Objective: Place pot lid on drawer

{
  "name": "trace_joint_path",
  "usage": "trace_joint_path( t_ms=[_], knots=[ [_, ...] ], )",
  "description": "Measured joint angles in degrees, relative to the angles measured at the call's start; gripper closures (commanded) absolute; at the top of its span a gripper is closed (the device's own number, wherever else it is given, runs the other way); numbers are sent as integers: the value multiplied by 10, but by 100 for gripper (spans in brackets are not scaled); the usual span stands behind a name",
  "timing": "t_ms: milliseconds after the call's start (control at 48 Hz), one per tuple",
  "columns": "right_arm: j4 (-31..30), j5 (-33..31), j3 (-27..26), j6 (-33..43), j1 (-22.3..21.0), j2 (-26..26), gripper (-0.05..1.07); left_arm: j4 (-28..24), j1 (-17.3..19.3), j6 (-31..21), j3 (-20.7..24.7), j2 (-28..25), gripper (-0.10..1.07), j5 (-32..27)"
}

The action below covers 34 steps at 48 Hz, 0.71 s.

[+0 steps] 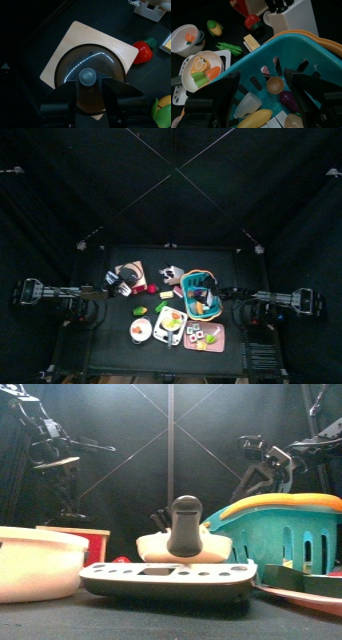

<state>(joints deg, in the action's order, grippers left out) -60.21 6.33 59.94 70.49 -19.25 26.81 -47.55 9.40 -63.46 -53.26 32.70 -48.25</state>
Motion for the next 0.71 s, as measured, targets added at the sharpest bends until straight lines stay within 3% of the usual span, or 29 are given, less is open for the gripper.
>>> trace_joint_path(
  t_ms=[292,708],
  knots=[
    [-2,0,-4,-1,-2,-11,3,-4,69,0,-29,20,32,98],
    [-1,-1,-4,0,-2,-12,3,-4,83,2,-34,19,29,120]
  ],
)
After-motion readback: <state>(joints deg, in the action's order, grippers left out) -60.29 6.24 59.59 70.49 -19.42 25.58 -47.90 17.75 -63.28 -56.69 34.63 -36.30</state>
